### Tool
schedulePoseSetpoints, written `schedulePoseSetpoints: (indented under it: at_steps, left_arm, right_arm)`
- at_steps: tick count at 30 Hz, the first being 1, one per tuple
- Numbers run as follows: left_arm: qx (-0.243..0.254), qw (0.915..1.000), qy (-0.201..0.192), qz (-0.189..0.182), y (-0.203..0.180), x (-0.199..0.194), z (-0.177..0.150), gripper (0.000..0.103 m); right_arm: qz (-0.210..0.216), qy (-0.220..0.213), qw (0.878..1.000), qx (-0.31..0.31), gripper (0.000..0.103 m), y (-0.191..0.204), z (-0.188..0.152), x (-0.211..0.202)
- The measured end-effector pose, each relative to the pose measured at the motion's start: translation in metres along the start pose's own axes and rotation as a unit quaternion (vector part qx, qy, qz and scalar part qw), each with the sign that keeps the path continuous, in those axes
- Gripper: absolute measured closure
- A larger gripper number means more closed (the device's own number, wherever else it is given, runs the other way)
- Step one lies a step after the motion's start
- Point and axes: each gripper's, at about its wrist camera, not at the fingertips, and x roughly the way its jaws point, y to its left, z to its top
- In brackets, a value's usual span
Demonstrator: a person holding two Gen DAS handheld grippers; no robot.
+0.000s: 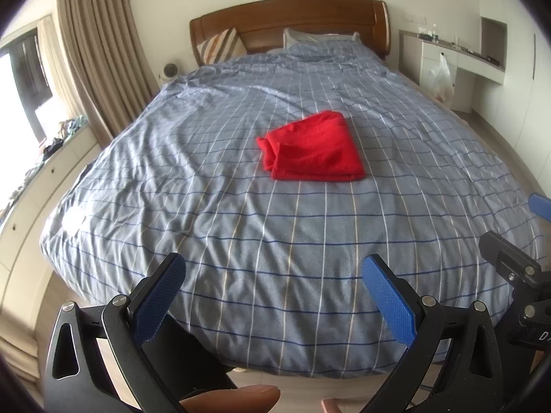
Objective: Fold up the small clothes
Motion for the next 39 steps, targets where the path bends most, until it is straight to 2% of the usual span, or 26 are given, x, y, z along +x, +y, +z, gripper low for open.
schedulePoseSetpoints:
  at_steps: [4,12,25,31,39]
  left_arm:
    - [-0.009,0.9999,0.005,-0.007,0.004,-0.001,0.002,0.000]
    - [-0.013,0.9998,0.004,0.016,0.009,0.001,0.002,0.000]
    - [-0.022,0.9996,0.004,0.020,0.016,0.004,0.005,0.000]
    - [-0.022,0.9995,0.006,0.021,0.016,0.005,0.006,0.000]
    - [-0.022,0.9996,0.005,0.018,0.013,0.004,0.009,0.000]
  right_arm:
    - [0.000,-0.002,1.000,-0.008,0.001,0.005,0.002,-0.001]
    - [0.008,-0.011,1.000,-0.010,0.001,0.011,0.008,-0.004]
    - [0.000,-0.017,1.000,-0.013,0.001,0.017,0.014,-0.001]
    - [-0.006,-0.012,1.000,-0.004,0.001,0.011,0.013,0.000]
    - [0.007,0.000,1.000,-0.002,0.001,0.012,0.014,-0.002]
